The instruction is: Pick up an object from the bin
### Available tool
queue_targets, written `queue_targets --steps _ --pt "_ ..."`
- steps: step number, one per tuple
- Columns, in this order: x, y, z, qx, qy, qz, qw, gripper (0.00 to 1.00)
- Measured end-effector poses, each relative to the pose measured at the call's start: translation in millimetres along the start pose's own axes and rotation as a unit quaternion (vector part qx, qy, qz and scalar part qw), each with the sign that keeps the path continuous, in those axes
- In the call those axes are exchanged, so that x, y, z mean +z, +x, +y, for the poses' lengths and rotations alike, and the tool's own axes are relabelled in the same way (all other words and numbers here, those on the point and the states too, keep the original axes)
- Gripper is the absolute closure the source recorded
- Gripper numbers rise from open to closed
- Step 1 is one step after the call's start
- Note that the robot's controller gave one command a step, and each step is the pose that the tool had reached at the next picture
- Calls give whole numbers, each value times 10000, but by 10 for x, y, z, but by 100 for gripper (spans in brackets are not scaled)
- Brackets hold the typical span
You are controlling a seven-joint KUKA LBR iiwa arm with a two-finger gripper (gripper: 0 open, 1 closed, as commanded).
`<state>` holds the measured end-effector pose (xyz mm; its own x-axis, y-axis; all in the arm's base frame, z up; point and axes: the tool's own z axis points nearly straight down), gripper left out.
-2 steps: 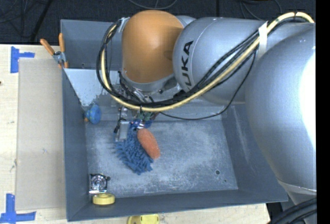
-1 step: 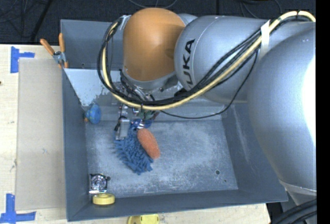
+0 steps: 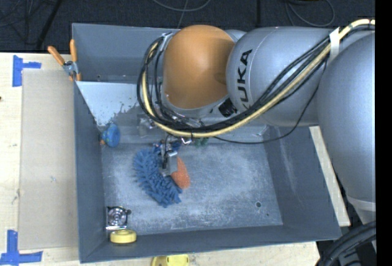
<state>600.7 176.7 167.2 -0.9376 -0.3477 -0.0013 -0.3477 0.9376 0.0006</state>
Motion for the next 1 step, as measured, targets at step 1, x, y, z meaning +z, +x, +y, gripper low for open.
queue_targets --steps 1 --pt "481 26 16 -1192 -10 28 9929 0"
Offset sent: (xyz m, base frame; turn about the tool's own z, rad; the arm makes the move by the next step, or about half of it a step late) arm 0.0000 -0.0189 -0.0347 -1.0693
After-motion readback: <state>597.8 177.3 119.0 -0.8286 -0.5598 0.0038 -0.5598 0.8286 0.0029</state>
